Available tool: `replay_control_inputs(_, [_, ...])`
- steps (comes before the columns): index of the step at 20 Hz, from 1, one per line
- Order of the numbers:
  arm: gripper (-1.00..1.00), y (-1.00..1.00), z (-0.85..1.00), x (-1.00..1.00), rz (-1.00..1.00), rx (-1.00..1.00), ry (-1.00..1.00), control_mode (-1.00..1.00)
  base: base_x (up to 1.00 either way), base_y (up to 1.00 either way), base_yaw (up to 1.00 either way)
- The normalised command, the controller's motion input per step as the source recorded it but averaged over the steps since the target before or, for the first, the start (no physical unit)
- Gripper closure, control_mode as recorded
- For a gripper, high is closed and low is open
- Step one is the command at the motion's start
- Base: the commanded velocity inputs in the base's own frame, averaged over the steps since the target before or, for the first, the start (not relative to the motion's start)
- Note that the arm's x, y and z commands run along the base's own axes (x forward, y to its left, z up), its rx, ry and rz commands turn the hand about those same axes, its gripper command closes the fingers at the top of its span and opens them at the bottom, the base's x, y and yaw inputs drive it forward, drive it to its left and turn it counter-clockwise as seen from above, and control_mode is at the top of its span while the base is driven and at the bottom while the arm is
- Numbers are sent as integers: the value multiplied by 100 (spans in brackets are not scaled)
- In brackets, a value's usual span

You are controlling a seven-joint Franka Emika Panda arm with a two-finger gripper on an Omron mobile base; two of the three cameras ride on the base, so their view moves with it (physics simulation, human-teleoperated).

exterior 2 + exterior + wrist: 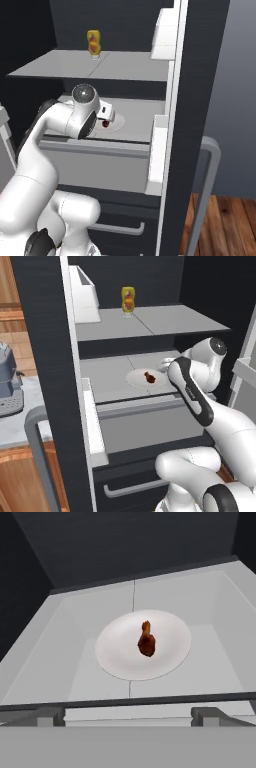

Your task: Retrieve the chicken drumstick from the fridge and place it on the saucepan with marinade on the stove.

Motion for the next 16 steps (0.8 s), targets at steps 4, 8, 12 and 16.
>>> replay_control_inputs(4, [-100,0,0,0,0,0,0,100,25,0,0])
replay_control_inputs(8, [-100,0,0,0,0,0,0,100,6,4,0])
replay_control_inputs(12, [-100,16,-8,9,-1,-10,3,-100,10,13,0])
replay_control_inputs(16, [-100,39,-11,18,-5,-24,11,-100,0,0,0])
